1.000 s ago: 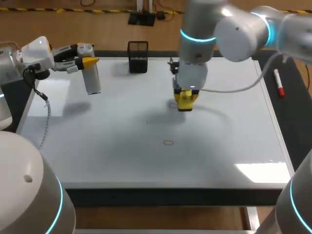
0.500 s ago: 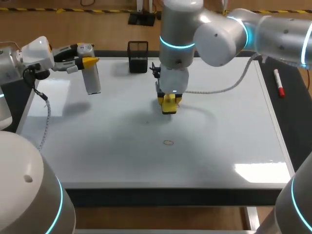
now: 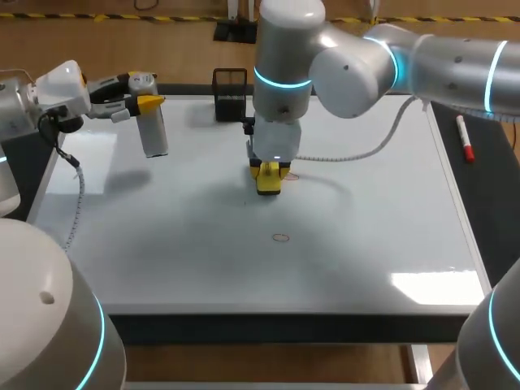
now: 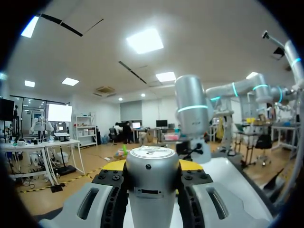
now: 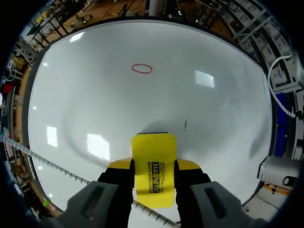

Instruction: Pick up the inspection probe, press it on each red-marked spot on the whiteboard one by one, put down the probe, pick up the eraser, and wipe off all the red marks.

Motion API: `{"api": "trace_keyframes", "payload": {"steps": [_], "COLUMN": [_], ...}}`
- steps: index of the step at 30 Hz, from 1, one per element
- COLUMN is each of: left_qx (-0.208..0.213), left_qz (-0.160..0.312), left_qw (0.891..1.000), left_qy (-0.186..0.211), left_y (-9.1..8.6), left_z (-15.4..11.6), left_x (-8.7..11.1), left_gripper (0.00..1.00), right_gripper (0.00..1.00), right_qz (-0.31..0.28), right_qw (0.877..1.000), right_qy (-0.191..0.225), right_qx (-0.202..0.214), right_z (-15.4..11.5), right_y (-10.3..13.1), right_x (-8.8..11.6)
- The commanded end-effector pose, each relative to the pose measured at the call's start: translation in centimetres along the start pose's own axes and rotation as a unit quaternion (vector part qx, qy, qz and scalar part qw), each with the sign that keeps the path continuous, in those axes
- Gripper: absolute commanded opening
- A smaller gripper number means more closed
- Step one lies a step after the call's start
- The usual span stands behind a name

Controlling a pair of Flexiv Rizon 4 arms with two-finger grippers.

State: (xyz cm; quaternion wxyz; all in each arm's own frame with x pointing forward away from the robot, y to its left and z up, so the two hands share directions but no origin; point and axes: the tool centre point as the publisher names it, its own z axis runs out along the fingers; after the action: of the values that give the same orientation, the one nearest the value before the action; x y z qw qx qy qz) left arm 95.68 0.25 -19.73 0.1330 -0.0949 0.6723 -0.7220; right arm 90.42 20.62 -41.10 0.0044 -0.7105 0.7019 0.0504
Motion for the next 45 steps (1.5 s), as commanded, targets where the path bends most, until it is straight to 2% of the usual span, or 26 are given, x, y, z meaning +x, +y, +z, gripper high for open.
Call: {"api": "trace_keyframes", "payload": {"steps": [1, 15, 45], "left_qx": [0.000, 0.000, 0.000], "left_qz": [0.000, 0.000, 0.000], "left_qw": [1.000, 1.000, 1.000], "left_qy": [-0.001, -0.001, -0.001], "left_y": [-0.1, -0.1, -0.1], "left_z": [0.0, 0.0, 0.0], "left_x": [0.1, 0.1, 0.1], "left_gripper": [0.00, 0.00, 0.00], "right_gripper": [0.00, 0.00, 0.00], "right_qz": [0.000, 0.006, 0.060], "right_qw": [1.000, 1.000, 0.997], "right_qy": [0.004, 0.012, 0.045], "right_qx": [-0.005, -0.007, 0.001], "right_z": [0.5, 1.1, 1.2], "right_y": [-0.5, -0.4, -1.5], "right_x": [-0.2, 0.9, 8.2]}}
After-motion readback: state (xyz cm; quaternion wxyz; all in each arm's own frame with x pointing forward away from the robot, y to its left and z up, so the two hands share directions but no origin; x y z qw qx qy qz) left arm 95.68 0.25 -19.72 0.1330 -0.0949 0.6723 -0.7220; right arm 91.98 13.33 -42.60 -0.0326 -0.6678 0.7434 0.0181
